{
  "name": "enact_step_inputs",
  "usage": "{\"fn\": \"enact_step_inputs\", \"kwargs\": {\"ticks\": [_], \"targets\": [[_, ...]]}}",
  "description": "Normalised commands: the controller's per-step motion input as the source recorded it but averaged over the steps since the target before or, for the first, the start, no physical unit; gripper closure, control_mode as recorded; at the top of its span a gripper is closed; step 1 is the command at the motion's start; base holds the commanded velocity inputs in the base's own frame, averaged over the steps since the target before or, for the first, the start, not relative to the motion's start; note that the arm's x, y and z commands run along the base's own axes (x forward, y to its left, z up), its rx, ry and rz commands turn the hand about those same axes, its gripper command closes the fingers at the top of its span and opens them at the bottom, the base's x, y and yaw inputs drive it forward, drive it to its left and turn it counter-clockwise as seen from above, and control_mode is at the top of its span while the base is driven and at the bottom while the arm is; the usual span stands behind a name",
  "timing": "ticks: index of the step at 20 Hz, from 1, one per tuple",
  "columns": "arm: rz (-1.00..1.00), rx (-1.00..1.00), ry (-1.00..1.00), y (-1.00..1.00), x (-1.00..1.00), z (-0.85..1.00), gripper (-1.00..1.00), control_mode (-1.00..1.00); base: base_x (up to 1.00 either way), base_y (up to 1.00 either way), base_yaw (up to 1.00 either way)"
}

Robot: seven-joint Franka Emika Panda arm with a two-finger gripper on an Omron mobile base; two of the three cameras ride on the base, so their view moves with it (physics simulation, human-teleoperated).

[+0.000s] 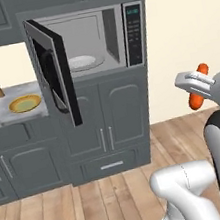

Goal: Pick the carrot from the counter and place it in the microwave. Then turn on the microwave.

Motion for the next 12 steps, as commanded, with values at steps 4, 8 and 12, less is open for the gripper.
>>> {"fn": "enact_step_inputs", "kwargs": {"ticks": [4, 8, 12], "targets": [[0.0, 0.0, 0.0, 0.0, 0.0, 0.0, 1.0, 1.0, 0.53, -0.39, 0.17], [0.0, 0.0, 0.0, 0.0, 0.0, 0.0, 1.0, 1.0, 0.45, -0.41, 0.16], [0.0, 0.0, 0.0, 0.0, 0.0, 0.0, 1.0, 1.0, 0.4, -0.32, 0.16]]}}
